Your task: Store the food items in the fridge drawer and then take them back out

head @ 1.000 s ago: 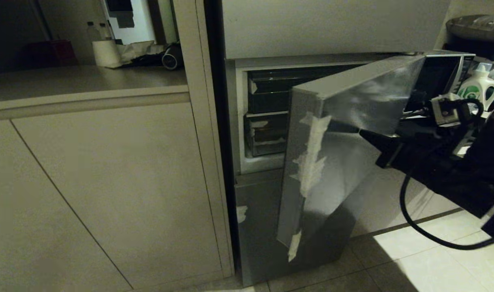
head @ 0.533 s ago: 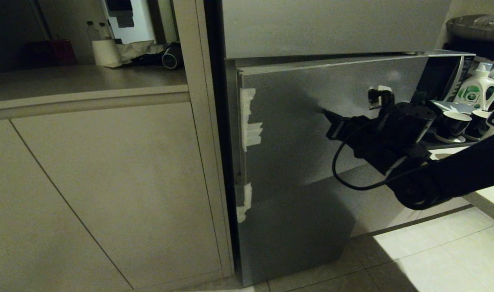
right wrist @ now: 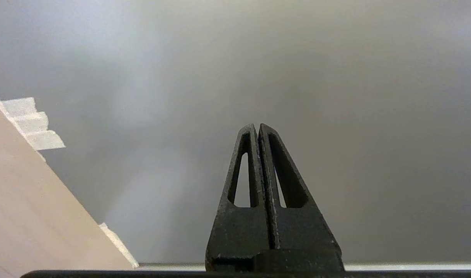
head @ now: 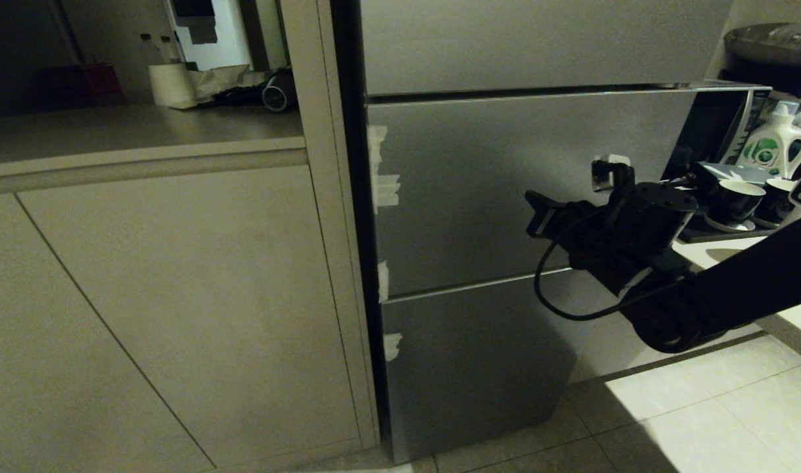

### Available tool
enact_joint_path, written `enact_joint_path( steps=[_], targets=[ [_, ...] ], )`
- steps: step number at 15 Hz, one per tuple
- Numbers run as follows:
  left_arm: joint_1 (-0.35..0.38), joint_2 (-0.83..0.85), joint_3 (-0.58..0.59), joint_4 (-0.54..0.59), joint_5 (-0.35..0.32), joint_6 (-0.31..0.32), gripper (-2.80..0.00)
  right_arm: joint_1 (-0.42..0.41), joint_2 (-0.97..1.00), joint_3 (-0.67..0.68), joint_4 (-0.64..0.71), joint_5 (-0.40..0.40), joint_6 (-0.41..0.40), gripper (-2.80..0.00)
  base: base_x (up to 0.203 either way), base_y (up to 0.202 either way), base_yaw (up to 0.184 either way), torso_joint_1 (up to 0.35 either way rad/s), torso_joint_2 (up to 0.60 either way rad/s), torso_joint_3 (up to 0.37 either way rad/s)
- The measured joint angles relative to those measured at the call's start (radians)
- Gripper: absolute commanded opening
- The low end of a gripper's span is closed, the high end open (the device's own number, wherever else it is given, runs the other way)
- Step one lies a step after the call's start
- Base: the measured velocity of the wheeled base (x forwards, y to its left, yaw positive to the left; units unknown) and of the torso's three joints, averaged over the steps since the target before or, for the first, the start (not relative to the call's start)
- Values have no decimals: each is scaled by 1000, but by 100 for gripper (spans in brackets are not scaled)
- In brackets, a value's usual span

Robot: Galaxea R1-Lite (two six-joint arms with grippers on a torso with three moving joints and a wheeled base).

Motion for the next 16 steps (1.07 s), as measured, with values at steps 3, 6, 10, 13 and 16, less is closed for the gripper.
enact_joint_path(
  steps=[3,6,10,13,16],
  targets=[
    [0,0,0,0,0,0,-280,0,-112,149,7,-11,-19,-280,0,0,0,0,0,0],
    [0,0,0,0,0,0,-280,-26,-340,368,77,-56,-95,-280,0,0,0,0,0,0],
    [0,0,0,0,0,0,-280,-98,-731,613,271,-245,-154,-280,0,0,0,0,0,0],
    [0,0,0,0,0,0,-280,-158,-1034,755,414,-441,-179,-280,0,0,0,0,0,0],
    [0,0,0,0,0,0,-280,-233,-1310,888,612,-378,-209,-280,0,0,0,0,0,0]
  ],
)
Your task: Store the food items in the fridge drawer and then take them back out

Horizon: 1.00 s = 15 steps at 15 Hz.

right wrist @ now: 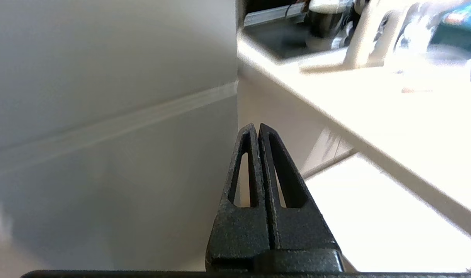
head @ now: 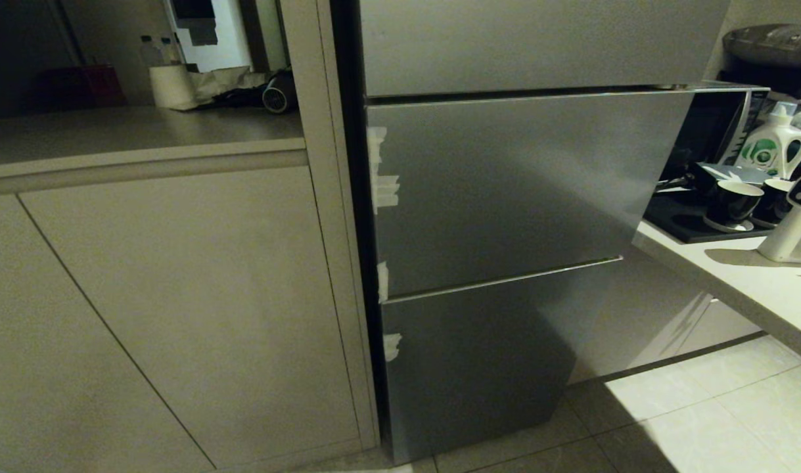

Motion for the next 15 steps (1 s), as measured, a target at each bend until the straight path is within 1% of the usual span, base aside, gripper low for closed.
enact_joint_path(
  steps=[2,4,5,7,9,11,12,15],
  targets=[
    [0,0,0,0,0,0,-280,-59,-185,67,194,169,-13,-280,0,0,0,0,0,0],
    [0,0,0,0,0,0,-280,-85,-345,122,372,276,-46,-280,0,0,0,0,0,0],
    [0,0,0,0,0,0,-280,-88,-421,138,453,304,-63,-280,0,0,0,0,0,0],
    [0,0,0,0,0,0,-280,-84,-560,149,526,327,-84,-280,0,0,0,0,0,0],
    [0,0,0,0,0,-1,-280,-75,-666,151,549,338,-121,-280,0,0,0,0,0,0],
    [0,0,0,0,0,0,-280,-72,-717,152,550,340,-128,-280,0,0,0,0,0,0],
    [0,0,0,0,0,0,-280,-71,-730,152,549,339,-122,-280,0,0,0,0,0,0],
    [0,0,0,0,0,0,-280,-70,-749,152,548,333,-49,-280,0,0,0,0,0,0]
  ],
)
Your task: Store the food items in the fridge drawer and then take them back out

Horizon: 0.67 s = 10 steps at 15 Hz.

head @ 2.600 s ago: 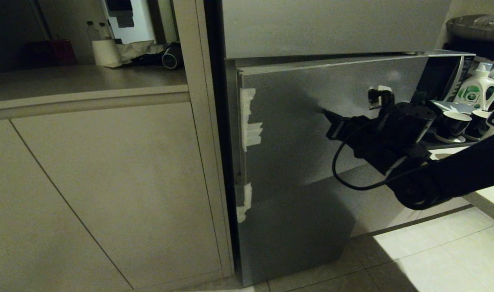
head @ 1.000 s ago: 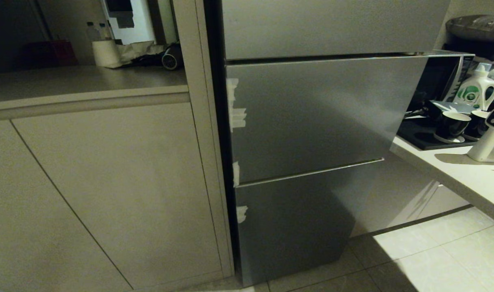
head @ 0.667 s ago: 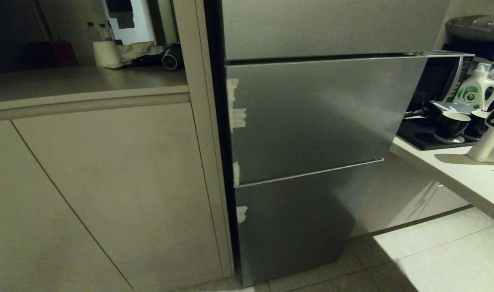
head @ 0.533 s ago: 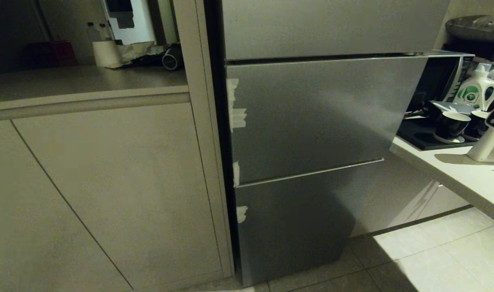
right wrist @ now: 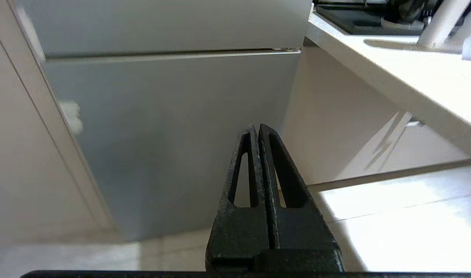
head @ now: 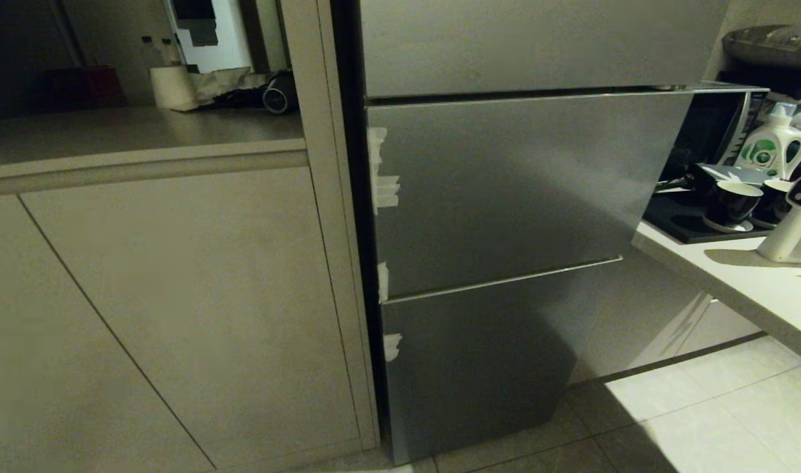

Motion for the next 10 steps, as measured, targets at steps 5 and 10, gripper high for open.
enact_joint_path(
  steps=[5,10],
  targets=[
    [0,0,0,0,0,0,-280,0,-4,0,0,-2,6,-280,0,0,0,0,0,0],
    [0,0,0,0,0,0,-280,0,-5,0,-5,-11,33,-280,0,0,0,0,0,0]
  ],
)
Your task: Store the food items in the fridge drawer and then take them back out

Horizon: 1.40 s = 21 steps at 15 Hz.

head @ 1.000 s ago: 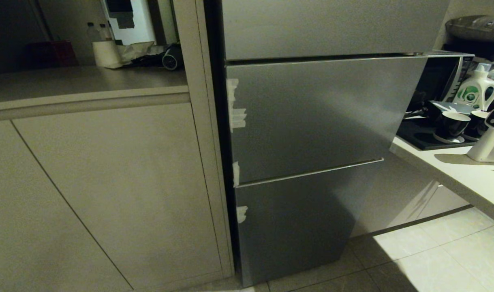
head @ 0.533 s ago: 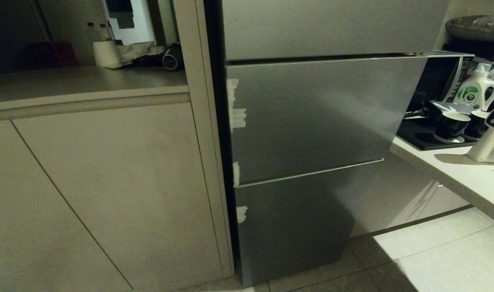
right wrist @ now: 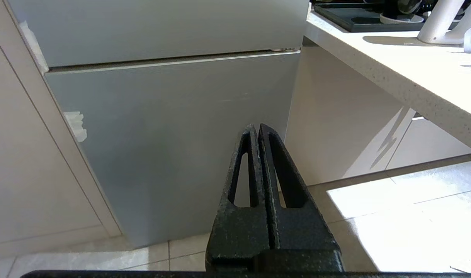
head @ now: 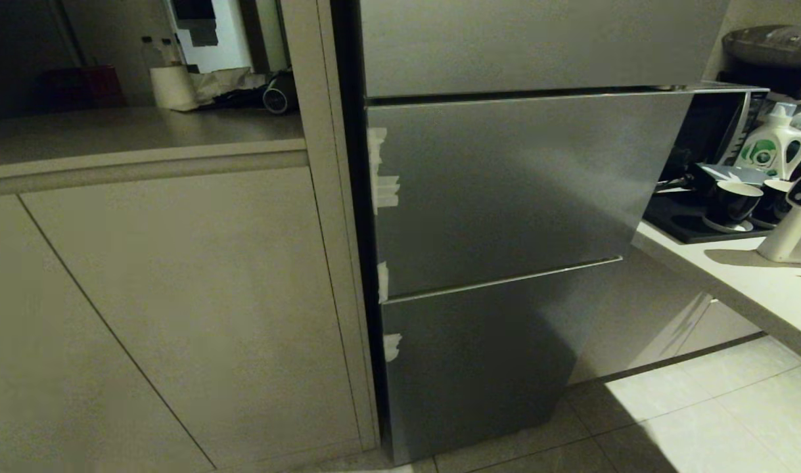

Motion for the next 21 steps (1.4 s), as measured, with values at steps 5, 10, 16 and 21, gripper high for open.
enact_joint_path(
  steps=[5,10,16,21],
  targets=[
    [0,0,0,0,0,0,-280,1,0,0,0,1,0,-280,-4,-2,-32,0,2,2],
    [0,0,0,0,0,0,-280,0,0,0,0,0,1,-280,0,7,-172,2,3,5],
    [0,0,0,0,0,0,-280,0,0,0,-1,-1,1,-280,-1,7,-158,3,4,4],
    [0,1,-34,11,-11,44,-280,0,0,0,1,-1,2,-280,1,0,-11,0,0,0]
  ],
)
